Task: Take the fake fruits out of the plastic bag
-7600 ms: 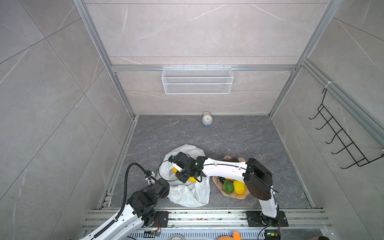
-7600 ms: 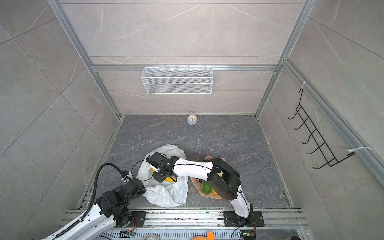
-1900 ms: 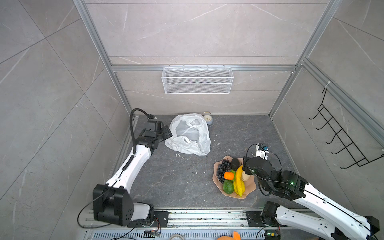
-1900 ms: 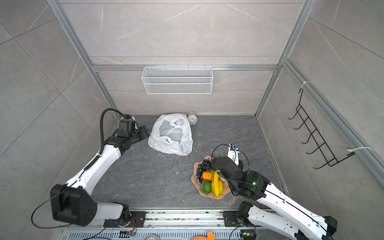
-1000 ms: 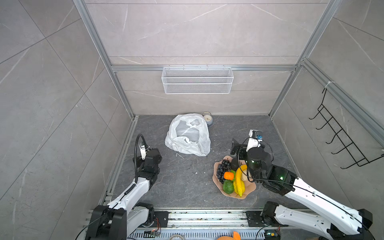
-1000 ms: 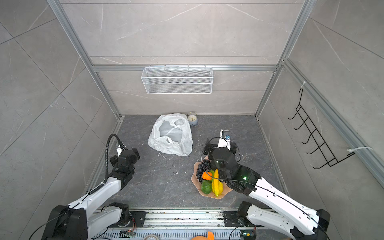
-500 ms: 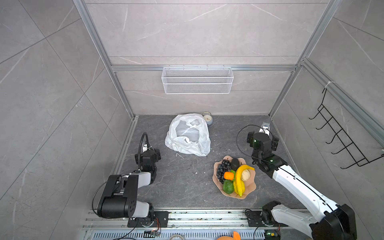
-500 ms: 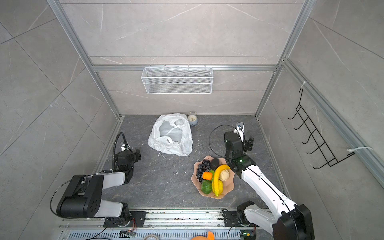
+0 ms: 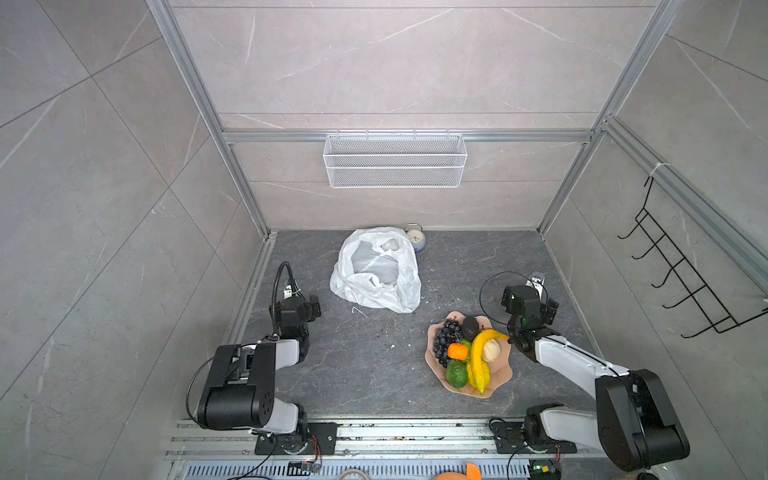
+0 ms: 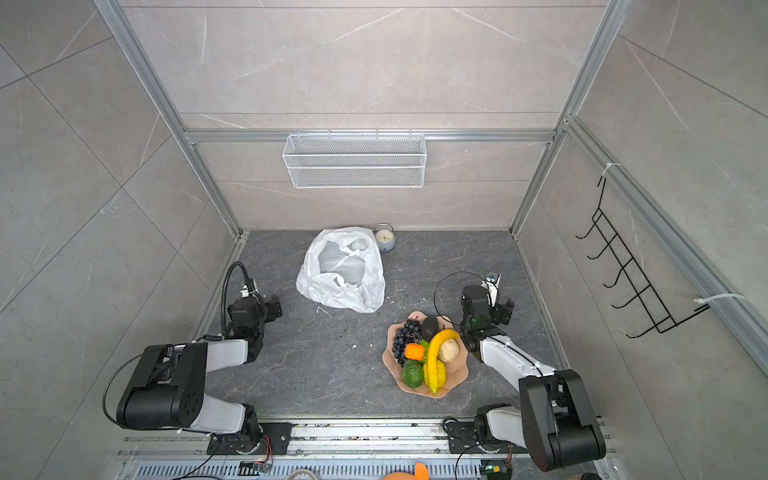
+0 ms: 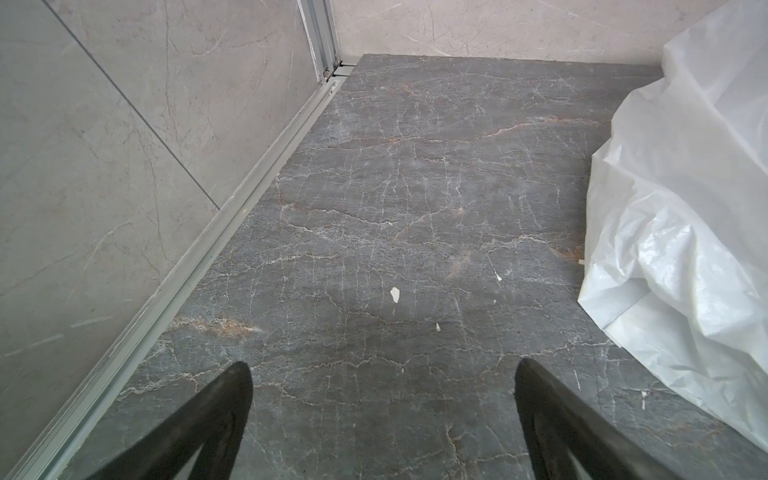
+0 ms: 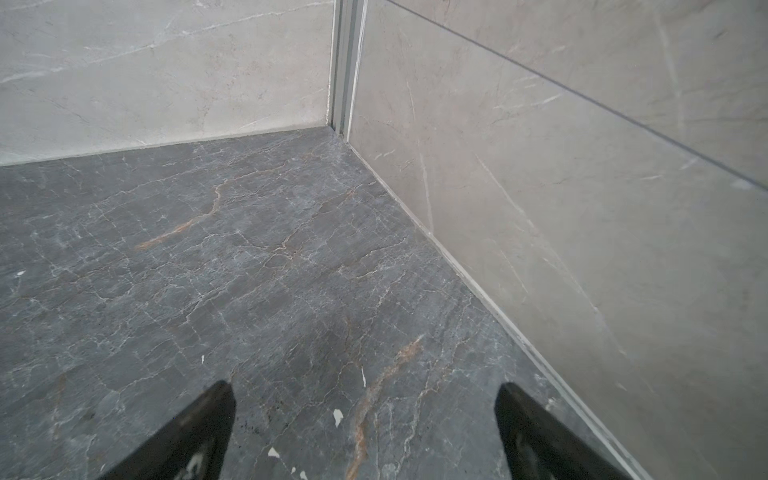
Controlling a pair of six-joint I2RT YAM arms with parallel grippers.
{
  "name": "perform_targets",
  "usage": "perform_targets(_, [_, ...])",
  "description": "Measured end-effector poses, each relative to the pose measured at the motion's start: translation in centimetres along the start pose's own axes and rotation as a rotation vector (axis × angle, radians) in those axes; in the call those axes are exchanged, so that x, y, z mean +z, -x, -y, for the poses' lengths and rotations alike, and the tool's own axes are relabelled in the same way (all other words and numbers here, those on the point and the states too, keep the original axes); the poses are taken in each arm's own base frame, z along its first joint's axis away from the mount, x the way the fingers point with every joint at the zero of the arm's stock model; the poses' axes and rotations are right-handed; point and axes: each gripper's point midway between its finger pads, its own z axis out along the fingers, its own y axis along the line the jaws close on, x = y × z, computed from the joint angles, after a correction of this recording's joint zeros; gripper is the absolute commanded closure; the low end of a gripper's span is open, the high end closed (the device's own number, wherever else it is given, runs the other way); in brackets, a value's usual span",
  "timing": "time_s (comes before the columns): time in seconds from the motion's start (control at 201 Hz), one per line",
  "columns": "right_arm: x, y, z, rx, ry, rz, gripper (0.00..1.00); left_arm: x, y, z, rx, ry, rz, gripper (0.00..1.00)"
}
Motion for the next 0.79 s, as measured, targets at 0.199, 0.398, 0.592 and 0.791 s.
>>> perform_targets(0.199, [-0.2, 0.0, -3.0, 0.027, 0.212, 0.029, 0.00, 0.0, 0.0, 0.2, 0.000, -0.014, -0.001, 0.00])
perform_targets(0.398, [-0.4, -2.2, -4.2, 0.026, 0.312, 0.053, 0.00, 0.0, 0.0, 0.3, 0.000, -0.015, -0.001, 0.00])
perform_targets(0.592, [-0.1, -5.1, -5.1, -0.007, 0.361, 0.026, 0.01, 0.0, 0.0, 0.3, 0.000, -0.015, -0.001, 0.00])
perform_targets(0.791, [0.0, -3.9, -5.9, 0.012, 0.394, 0.091, 0.00, 0.0, 0.0, 0.3, 0.000, -0.015, -0.001, 0.00])
